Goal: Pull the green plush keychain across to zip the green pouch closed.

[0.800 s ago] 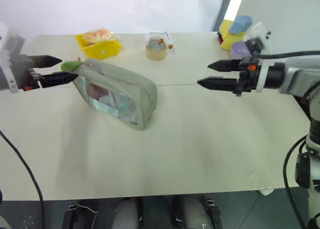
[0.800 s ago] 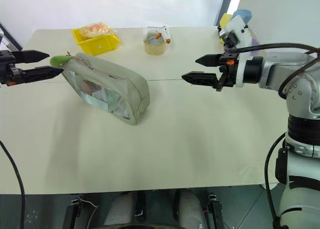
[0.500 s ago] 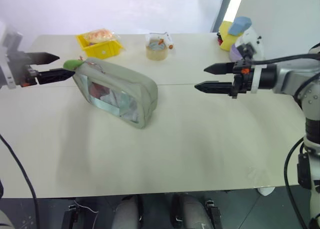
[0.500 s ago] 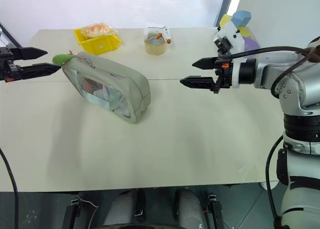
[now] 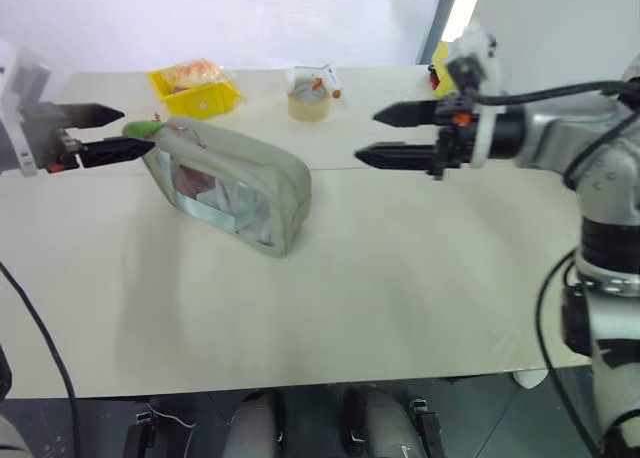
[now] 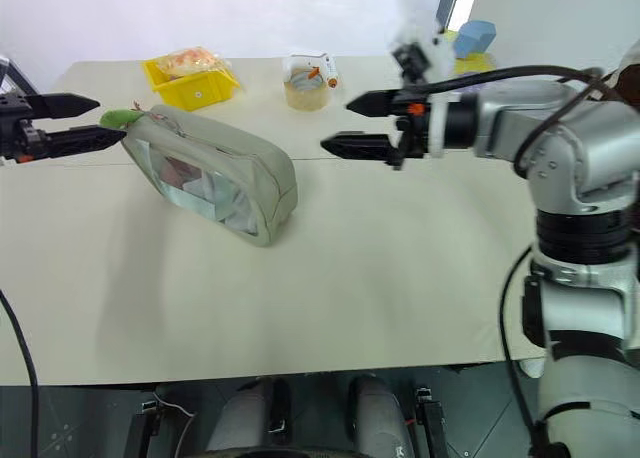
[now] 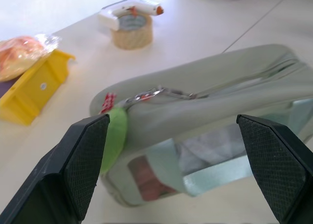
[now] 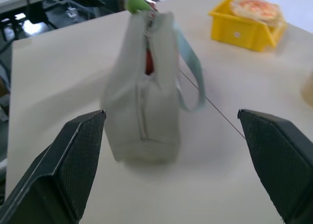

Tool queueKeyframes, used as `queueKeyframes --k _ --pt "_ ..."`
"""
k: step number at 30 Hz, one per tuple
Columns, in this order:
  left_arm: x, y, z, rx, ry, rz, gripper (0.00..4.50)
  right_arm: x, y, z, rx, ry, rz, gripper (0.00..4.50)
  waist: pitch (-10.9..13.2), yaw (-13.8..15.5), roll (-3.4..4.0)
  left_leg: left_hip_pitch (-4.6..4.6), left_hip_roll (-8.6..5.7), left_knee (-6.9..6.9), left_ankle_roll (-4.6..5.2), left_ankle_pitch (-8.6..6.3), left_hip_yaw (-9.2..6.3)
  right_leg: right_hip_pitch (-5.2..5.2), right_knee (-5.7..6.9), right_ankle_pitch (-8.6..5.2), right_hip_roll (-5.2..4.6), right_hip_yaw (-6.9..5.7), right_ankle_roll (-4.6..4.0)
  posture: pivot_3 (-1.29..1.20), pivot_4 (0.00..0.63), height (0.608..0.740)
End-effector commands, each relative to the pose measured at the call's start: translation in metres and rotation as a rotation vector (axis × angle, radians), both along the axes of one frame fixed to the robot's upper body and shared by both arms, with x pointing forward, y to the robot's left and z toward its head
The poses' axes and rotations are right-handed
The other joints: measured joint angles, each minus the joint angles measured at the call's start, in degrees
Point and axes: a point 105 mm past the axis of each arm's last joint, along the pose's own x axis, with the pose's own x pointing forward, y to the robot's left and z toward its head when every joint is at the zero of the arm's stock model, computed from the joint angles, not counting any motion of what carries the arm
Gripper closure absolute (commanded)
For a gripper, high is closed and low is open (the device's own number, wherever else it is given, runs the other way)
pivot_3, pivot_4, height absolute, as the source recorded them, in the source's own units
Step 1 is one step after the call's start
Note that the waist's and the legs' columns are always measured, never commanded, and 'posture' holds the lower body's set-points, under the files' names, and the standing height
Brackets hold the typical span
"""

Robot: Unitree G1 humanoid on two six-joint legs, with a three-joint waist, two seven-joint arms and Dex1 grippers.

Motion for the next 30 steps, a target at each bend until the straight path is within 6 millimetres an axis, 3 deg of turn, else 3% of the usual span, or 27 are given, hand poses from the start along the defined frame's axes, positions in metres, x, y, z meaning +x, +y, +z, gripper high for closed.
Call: queueKeyframes --k 1,8,11,15,16,17,20,24,30 --pt "-0.017 -0.020 0.012 0.025 -0.037 -0.106 0.05 -0.008 0.032 0.004 -0.014 -0.081 0.032 0.00 0.0 0.0 0.00 -0.01 0.00 0.00 -0.01 0.00 0.01 0.00 0.02 0.00 0.00 0.00 0.00 0.00 0.150 0.739" --pt "-0.018 -0.024 0.008 0.035 -0.043 -0.094 0.05 -0.009 0.079 -0.044 -0.167 -0.150 0.105 0.00 0.0 0.2 -0.05 -0.04 -0.04 0.07 0.00 0.00 -0.01 0.00 0.04 0.00 -0.03 0.02 0.00 0.00 0.150 0.739" --pt "-0.019 -0.026 0.008 0.033 -0.047 -0.095 0.05 0.001 0.084 -0.066 -0.266 -0.214 0.088 0.00 0.0 0.2 -0.06 -0.02 -0.04 0.08 -0.01 0.01 -0.02 0.00 0.05 0.00 -0.03 0.02 0.00 0.00 0.150 0.739" --pt "-0.021 -0.025 0.008 0.030 -0.053 -0.078 0.05 0.004 0.085 -0.069 -0.275 -0.239 0.095 0.00 0.0 0.2 -0.06 -0.04 -0.04 0.08 -0.02 0.01 -0.01 0.00 0.05 0.00 -0.03 0.03 0.00 0.00 0.150 0.739" --pt "-0.021 -0.024 0.007 0.031 -0.052 -0.074 0.00 0.004 0.085 -0.068 -0.269 -0.238 0.101 0.51 0.0 0.1 -0.06 -0.04 -0.03 0.08 -0.03 0.02 -0.02 0.00 0.06 0.00 -0.03 0.02 0.00 0.00 0.150 0.739" --pt "-0.021 -0.023 0.006 0.033 -0.051 -0.068 0.00 0.004 0.085 -0.067 -0.272 -0.245 0.106 0.75 0.0 0.1 -0.06 -0.02 -0.03 0.08 -0.03 0.02 -0.02 0.00 0.06 0.00 -0.02 0.02 0.00 0.00 0.150 0.739" --pt "-0.020 -0.022 0.005 0.030 -0.056 -0.058 0.00 0.007 0.079 -0.063 -0.277 -0.264 0.107 2.33 0.0 0.1 -0.06 -0.02 -0.02 0.08 -0.04 0.02 -0.02 0.00 0.06 0.00 -0.01 0.02 0.00 0.00 0.150 0.739" --pt "-0.019 -0.022 0.006 0.030 -0.060 -0.054 0.00 0.017 0.046 -0.049 -0.318 -0.328 0.074 4.43 0.0 0.5 -0.07 -0.03 -0.04 0.09 -0.04 0.02 -0.02 0.02 0.05 0.00 -0.02 0.02 0.00 0.00 0.150 0.739" --pt "-0.017 -0.019 0.006 0.029 -0.064 -0.047 0.00 0.027 -0.018 -0.048 -0.457 -0.436 0.095 4.47 0.0 0.4 -0.08 -0.02 -0.11 0.11 -0.01 0.01 -0.04 0.06 0.02 0.00 -0.04 0.01 0.00 0.00 0.150 0.739"
